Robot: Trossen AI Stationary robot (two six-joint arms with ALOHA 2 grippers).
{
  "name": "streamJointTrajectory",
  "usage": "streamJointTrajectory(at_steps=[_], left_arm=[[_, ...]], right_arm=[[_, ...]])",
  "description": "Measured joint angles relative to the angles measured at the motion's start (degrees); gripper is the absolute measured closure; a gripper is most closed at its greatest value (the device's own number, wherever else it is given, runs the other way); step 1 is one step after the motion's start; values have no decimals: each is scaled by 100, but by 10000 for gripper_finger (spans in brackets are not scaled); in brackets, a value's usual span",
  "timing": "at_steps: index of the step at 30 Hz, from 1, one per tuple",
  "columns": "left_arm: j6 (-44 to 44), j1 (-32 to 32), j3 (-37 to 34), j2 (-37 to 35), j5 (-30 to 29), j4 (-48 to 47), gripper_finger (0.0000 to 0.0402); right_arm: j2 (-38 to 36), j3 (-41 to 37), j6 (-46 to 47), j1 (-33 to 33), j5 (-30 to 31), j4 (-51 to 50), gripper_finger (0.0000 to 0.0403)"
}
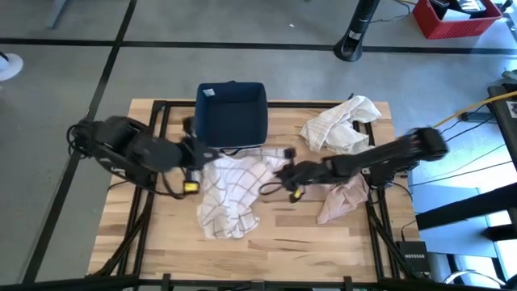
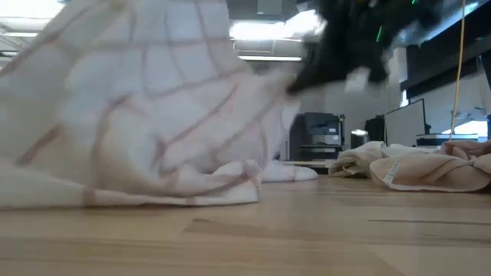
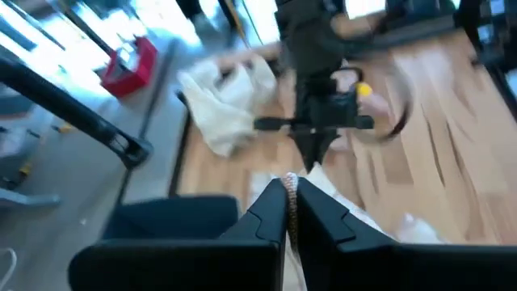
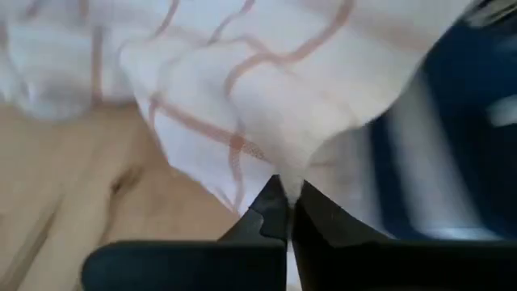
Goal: Fold towel
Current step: Fold the left white patterned towel
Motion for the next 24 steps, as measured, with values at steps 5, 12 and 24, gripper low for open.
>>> streamJointTrajectory(at_steps=[5, 12, 24], left_arm=[[639, -37, 702, 2, -373, 242, 392], [2390, 74, 1326, -86, -1881, 1320, 392], [2302, 461, 1493, -247, -2369, 1056, 392]], right_arm=[[-1307, 1178, -19, 207, 1067, -1634, 396], [-1788, 3174, -743, -5, 1974, -1987, 396], [-1661, 4490, -856, -191, 2041, -2620, 399]])
